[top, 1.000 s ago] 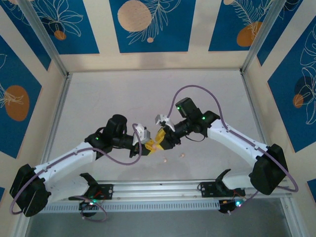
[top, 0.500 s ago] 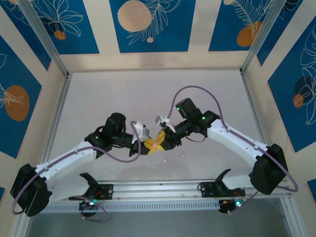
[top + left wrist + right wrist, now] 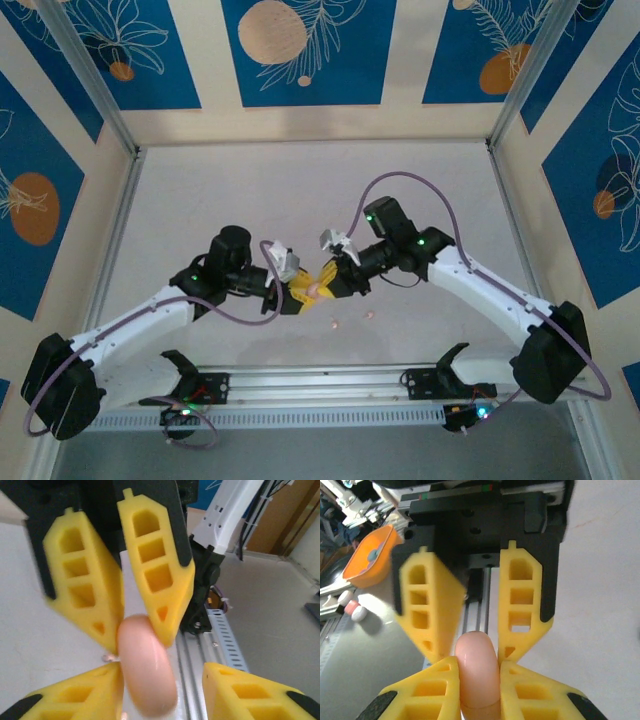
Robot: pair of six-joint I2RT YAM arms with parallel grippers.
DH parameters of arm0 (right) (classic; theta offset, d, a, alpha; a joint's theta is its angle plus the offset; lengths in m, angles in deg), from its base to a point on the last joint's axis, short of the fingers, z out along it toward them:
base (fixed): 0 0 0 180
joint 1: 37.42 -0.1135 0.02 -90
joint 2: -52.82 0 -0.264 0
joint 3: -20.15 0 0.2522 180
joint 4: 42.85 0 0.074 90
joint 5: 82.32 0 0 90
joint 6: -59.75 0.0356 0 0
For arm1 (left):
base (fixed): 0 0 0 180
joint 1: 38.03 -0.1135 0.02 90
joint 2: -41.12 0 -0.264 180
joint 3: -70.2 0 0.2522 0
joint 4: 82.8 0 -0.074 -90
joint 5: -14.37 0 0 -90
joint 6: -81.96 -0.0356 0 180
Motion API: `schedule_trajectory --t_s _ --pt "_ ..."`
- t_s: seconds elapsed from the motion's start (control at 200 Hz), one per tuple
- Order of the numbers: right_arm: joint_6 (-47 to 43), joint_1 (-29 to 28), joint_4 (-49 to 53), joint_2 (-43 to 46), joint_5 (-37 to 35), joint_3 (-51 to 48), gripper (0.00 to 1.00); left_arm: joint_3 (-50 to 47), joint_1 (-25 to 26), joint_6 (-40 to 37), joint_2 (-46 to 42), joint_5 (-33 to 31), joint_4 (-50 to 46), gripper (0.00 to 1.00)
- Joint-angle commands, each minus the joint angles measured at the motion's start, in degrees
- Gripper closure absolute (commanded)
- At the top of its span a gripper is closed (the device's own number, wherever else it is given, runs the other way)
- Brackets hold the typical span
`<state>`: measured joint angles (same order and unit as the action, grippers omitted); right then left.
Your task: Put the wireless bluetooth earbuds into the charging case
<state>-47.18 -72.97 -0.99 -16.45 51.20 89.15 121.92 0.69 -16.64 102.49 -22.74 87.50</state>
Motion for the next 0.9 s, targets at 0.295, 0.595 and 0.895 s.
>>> schedule_trajectory --t_s 0.295,0.595,0.895 --pt "24.4 5.1 -37.0 10.8 6.9 -15.0 0.96 -8.0 -1.0 9.4 -0.7 -3.0 28.2 0.40" --pt "29.8 4.2 -47.9 9.2 4.7 -17.1 0.97 -8.5 -1.0 13.1 2.0 -0.6 35.8 0.42" --pt "31.1 3.3 -51.3 7.5 3.9 -17.3 0.97 -8.4 -1.0 14.1 2.1 -0.1 37.3 0.53"
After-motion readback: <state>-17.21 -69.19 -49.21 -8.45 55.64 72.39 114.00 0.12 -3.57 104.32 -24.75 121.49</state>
